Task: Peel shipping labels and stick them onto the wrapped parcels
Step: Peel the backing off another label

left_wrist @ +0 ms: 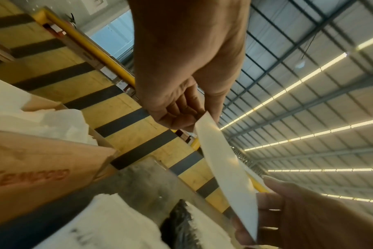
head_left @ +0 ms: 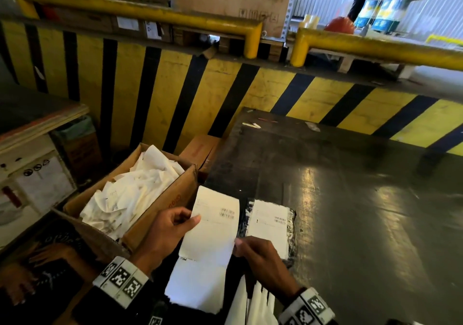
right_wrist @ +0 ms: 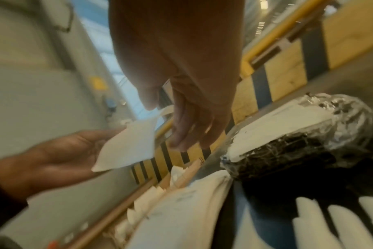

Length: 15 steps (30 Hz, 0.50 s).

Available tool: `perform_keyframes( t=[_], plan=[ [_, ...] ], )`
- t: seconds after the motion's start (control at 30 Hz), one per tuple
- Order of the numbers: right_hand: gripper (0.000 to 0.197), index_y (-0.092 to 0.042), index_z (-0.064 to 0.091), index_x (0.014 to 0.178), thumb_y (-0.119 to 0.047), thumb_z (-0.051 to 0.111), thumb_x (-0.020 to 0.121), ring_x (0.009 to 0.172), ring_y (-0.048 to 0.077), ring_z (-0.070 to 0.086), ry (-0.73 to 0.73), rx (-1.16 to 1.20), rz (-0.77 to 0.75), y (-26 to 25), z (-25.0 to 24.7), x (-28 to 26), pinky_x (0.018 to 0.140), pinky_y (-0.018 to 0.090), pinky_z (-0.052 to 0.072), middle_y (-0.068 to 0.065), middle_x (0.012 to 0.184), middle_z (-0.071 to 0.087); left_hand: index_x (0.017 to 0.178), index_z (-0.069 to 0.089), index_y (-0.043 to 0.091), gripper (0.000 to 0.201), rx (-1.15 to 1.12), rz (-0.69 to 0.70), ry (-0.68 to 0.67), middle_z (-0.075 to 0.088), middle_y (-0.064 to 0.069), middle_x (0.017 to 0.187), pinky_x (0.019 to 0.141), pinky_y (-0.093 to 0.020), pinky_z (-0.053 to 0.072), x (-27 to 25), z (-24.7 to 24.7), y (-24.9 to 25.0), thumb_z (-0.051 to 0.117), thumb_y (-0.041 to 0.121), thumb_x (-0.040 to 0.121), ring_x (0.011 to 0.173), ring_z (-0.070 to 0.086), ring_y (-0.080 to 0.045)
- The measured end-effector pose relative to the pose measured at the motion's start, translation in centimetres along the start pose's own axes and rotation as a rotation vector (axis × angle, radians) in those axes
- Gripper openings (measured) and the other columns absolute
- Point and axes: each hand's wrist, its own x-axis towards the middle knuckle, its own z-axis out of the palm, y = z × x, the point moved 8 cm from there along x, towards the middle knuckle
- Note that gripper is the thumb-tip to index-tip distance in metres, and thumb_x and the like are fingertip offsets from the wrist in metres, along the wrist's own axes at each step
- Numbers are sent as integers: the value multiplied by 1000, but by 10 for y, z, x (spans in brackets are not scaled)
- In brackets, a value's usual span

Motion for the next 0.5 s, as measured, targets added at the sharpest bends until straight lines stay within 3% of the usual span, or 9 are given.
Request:
perform_keyframes(
  t=[0.07, 0.13, 0.27, 0.37, 0.5],
  plan=[
    [31, -5, 67, 73, -27, 57, 92, 52, 3, 58, -39, 103, 14, -8, -1, -6, 52, 14, 42, 6, 68, 67, 75, 68, 4, 9, -55, -13, 1, 75, -5, 74, 52, -16, 50, 1, 8, 11, 68, 9, 82, 61, 69, -12],
    [21, -9, 69, 74, -17, 60, 91, 57, 9, 61, -19, 135, 6, -15, -7, -15, 55, 20, 46, 2, 66, 67, 80, 68, 4, 8, -82, -23, -15, 75, -3, 77, 53, -17, 51, 3, 14, 18, 67, 11, 83, 64, 70, -13],
    [12, -2, 70, 81, -10, 63, 87, 69, 22, 67, 13, 210, 45, -22, -16, -33, 64, 31, 52, 10, 73, 72, 85, 68, 4, 10, -121, -50, -37, 75, -4, 81, 57, -24, 56, 7, 22, 23, 67, 14, 83, 68, 71, -16],
    [10, -5, 71, 80, -11, 65, 86, 68, 33, 63, 13, 221, 49, -30, -21, -43, 67, 46, 53, 17, 76, 72, 84, 67, 3, 9, -152, -55, -53, 75, -5, 79, 55, -21, 56, 7, 28, 25, 67, 12, 83, 64, 70, -15],
    [7, -2, 70, 82, -9, 67, 83, 66, 36, 61, 6, 227, 47, -39, -22, -49, 68, 55, 52, 20, 77, 71, 86, 68, 1, 13, -174, -57, -59, 75, -9, 82, 58, -25, 57, 9, 32, 23, 68, 13, 82, 68, 69, -20]
  ],
)
